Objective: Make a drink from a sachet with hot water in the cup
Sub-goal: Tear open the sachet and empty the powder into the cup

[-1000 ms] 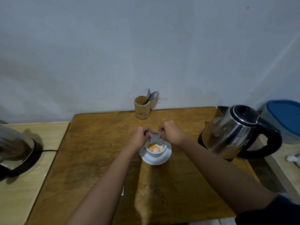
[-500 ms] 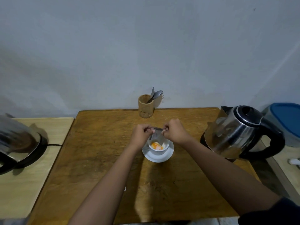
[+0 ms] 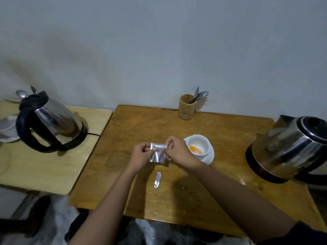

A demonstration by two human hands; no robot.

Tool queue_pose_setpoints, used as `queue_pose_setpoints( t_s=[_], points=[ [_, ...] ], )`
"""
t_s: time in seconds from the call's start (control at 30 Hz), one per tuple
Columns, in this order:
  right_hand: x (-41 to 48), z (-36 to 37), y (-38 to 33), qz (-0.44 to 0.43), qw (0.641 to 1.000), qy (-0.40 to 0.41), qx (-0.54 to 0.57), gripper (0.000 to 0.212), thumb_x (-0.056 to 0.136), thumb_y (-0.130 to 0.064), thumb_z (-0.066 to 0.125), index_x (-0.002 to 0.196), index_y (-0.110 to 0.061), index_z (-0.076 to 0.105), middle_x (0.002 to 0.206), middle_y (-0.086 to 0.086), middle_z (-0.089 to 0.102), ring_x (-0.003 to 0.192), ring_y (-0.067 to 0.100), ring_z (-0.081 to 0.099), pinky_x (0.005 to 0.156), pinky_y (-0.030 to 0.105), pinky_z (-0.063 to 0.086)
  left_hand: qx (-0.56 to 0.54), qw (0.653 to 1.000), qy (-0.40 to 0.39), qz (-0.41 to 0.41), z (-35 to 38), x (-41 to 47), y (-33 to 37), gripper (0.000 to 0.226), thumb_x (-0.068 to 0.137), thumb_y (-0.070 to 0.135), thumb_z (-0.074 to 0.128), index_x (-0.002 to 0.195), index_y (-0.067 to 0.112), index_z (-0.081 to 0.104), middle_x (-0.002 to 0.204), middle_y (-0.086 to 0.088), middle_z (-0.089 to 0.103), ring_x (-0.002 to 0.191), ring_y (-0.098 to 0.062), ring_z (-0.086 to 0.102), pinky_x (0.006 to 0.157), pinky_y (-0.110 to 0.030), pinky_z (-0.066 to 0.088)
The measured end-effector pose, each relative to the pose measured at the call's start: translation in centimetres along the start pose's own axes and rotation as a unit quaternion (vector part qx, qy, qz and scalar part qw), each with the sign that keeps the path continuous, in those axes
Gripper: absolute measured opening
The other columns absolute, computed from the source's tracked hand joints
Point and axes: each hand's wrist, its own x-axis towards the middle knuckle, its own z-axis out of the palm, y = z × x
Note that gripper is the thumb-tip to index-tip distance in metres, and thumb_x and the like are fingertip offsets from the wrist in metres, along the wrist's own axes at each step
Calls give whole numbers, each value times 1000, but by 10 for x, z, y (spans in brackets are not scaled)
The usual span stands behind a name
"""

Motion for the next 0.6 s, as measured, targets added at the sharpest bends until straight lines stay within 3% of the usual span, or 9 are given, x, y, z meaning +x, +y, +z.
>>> queue_pose_setpoints(
  t_s=[0.07, 0.2, 0.3, 0.37, 0.43, 0.5, 0.6],
  points=[
    [-3, 24, 15, 29, 999, -27, -21, 23, 80, -5, 60, 71, -21, 45, 64, 3, 54, 55, 20, 58, 60, 40, 52, 11, 1000, 3, -29, -7, -13, -21, 27, 81, 0, 64, 61, 16, 55, 37, 9, 48, 36, 2, 39, 43, -17, 33],
    [-7, 55, 41, 78, 990, -61, -97, 24, 75, -18, 63, 64, -24, 43, 68, 2, 57, 75, 31, 66, 66, 39, 53, 58, 996, 2, -71, -7, -34, -58, 31, 79, 4, 65, 58, 15, 45, 54, 1, 41, 52, -11, 35, 51, -27, 29],
    [-12, 64, 52, 90, 980, -68, -163, 30, 76, -18, 63, 62, -24, 38, 70, -2, 50, 79, 22, 55, 53, 27, 37, 119, 990, 12, -67, 0, -42, -72, 35, 78, 6, 64, 56, 19, 41, 55, 3, 40, 55, -11, 35, 50, -23, 29],
    [-15, 65, 57, 93, 975, -72, -187, 28, 76, -16, 62, 64, -24, 38, 79, 1, 53, 81, 20, 51, 50, 22, 31, 158, 986, 6, -57, 4, -47, -73, 24, 78, 4, 62, 65, 18, 48, 59, 4, 46, 58, -11, 42, 52, -20, 34],
    [-18, 66, 60, 105, 972, -75, -196, 22, 75, -15, 65, 75, -21, 44, 90, 5, 58, 83, 18, 51, 50, 20, 32, 159, 986, 9, -57, 9, -51, -73, 16, 76, 2, 61, 81, 15, 54, 74, -2, 56, 71, -17, 54, 63, -26, 44],
    [-21, 67, 62, 111, 972, -66, -197, 23, 76, -14, 67, 85, -19, 46, 101, 8, 63, 86, 19, 53, 54, 22, 36, 154, 986, 17, -57, 14, -55, -75, 24, 74, 3, 60, 95, 13, 55, 97, -6, 56, 89, -22, 59, 79, -35, 51],
    [-26, 69, 65, 87, 975, -51, -200, 24, 77, -13, 65, 88, -19, 44, 107, 9, 61, 92, 20, 56, 64, 26, 40, 187, 981, 25, -41, 19, -62, -78, 35, 79, 7, 57, 114, 10, 51, 115, -7, 46, 107, -23, 51, 95, -38, 47]
  ],
)
